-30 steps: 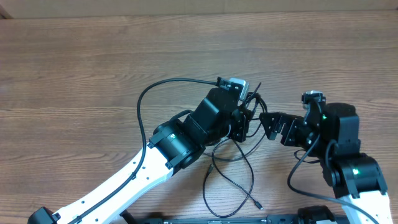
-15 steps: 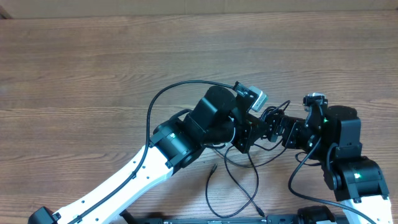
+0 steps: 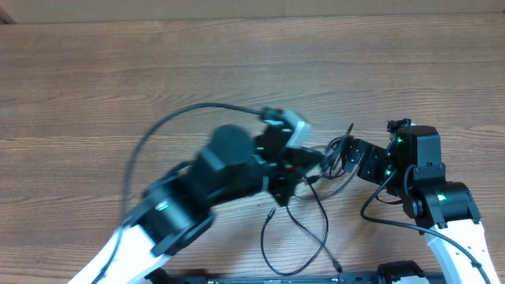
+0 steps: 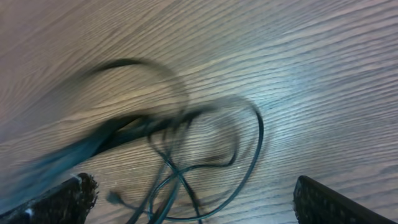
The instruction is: Untangle cables
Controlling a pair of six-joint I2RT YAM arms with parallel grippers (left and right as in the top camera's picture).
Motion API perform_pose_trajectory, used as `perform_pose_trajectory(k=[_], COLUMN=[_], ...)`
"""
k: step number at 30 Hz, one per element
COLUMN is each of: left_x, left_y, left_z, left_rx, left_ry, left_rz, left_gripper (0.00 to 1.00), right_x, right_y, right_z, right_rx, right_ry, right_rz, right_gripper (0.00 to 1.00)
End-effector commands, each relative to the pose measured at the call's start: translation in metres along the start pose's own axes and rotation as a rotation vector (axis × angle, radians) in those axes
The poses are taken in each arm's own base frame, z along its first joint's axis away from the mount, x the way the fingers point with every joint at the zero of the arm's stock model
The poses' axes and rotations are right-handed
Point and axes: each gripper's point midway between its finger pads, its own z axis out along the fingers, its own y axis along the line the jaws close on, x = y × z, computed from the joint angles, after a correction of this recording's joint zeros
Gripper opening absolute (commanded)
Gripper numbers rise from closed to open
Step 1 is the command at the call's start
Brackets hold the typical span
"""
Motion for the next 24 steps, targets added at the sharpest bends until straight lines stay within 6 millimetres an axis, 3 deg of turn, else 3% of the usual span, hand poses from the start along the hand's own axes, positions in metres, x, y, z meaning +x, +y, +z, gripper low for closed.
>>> perform_pose_trajectory(k=[1,6,12,15,18,24], left_x=[-0.026,-0.025,0.0,0.015,0.031,0.066], left_y=[0.01,0.02,0.05,0.072,0.091,0.127], left_z=[-0.035,-0.05,-0.028,-0.009,0.012,0.057], left_rx=[-0.073,-0.117,-0.204,-0.268,-0.301,-0.346], left_ry=[-0.105,-0.109,0.0,0.065,0.13,0.248], left_rz=[0.034,0.014,-0.072,-0.122,-0.168,-0.217], left_gripper=[0.04,0.04,0.05,0.21,0.25,0.47], right_x=[-0.007,-0.007,-0.007,-0.008,-0.01,-0.011], right_y=[-0.003,-0.003,-0.003,-0.004,-0.008,-0.011], right_z=[-0.003,-0.003,-0.003,-0.003,-0.003,-0.004], right_rx=[0.024,0.021,0.021,0.025,0.047,0.065], right_ry=[-0.034,-0.033,-0.033,-0.037,-0.052,-0.065], right_rz=[0.007,0.028,0.037,0.097,0.183,0.216], right_gripper=[1.0,1.0,1.0,1.0,1.0,1.0])
